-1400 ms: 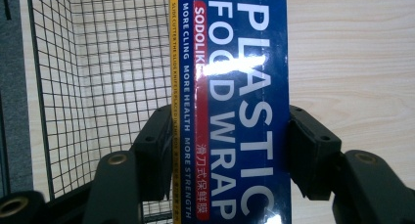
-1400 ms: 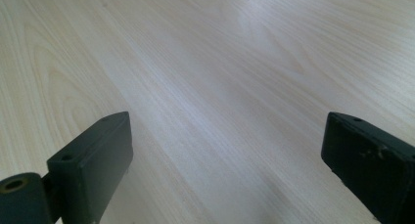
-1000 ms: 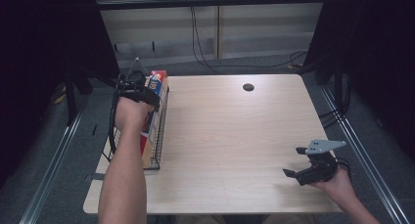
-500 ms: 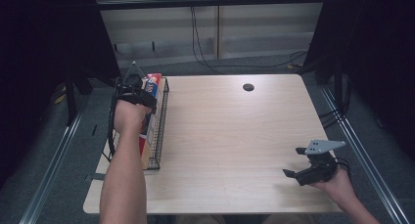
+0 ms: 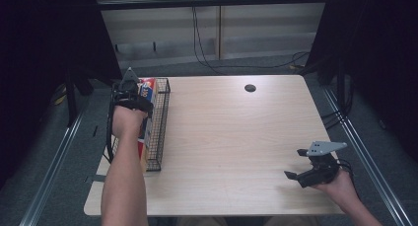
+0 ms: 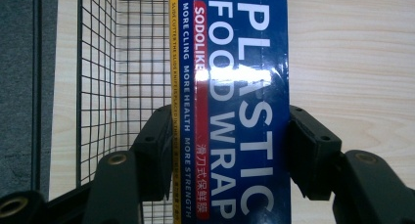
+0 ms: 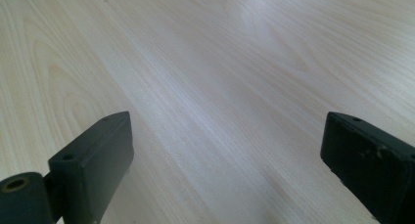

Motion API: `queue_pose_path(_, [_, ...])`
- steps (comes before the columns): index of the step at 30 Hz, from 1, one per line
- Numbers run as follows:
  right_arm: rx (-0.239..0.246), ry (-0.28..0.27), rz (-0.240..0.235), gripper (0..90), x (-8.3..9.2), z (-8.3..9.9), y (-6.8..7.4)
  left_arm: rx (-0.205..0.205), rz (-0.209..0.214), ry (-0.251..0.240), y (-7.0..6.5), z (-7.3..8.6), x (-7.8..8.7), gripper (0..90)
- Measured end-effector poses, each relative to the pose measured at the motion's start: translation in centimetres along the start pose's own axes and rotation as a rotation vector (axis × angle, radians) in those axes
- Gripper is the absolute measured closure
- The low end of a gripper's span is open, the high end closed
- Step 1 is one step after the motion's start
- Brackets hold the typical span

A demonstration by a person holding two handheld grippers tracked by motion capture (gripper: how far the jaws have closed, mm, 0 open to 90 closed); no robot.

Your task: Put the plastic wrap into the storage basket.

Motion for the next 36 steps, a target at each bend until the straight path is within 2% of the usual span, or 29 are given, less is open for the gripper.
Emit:
queue_pose_path(2, [-0.001,-0.002,-0.002,5.4,0.0,0.0,0.0,-0.011,-0.008,-0.003,0.2,0.0,-0.2,42.9])
queue_pose_path(7, [0.002,-0.003,0.000,5.4,0.1,0.0,0.0,0.008,-0.014,0.002,0.5,-0.1,-0.9,42.9])
queue_pose_path(8, [0.003,-0.003,0.000,5.4,0.2,0.0,0.0,-0.004,-0.019,0.004,0.7,-0.1,-1.1,42.9])
queue_pose_path(11, [0.004,0.000,0.002,5.4,0.2,0.0,0.0,0.020,-0.018,0.004,0.6,-0.1,-1.4,42.9])
queue_pose_path(17, [0.003,0.003,0.001,5.6,0.1,0.1,0.0,0.014,-0.028,0.012,0.7,0.0,-2.2,42.8])
queue_pose_path(23, [0.003,0.003,-0.003,5.8,0.1,0.1,0.1,0.033,-0.030,0.010,0.6,-0.1,-2.7,42.7])
queue_pose_path(26, [0.005,0.003,-0.005,6.0,0.1,0.1,0.1,0.020,-0.035,0.015,0.7,-0.1,-2.9,42.7])
queue_pose_path(28, [0.003,0.004,-0.003,6.0,0.1,0.1,0.1,0.032,-0.032,0.019,0.6,0.0,-3.1,42.7])
queue_pose_path(34, [0.007,0.007,-0.005,6.0,0.0,0.1,0.1,0.026,-0.034,0.024,0.7,0.0,-3.4,42.5])
queue_pose_path(36, [0.007,0.005,-0.005,6.1,0.0,0.1,0.1,0.039,-0.039,0.022,0.7,-0.1,-3.4,42.5])
Point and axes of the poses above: each handheld gripper's, and its own axes: x roughly backward along the jaws, z roughly out of its underside, y roughly to its left, the point moved 9 cm from there along -x, roughly forward along the jaws, and after that the axes turned 11 degrees about -z, right-handed, at the moved point
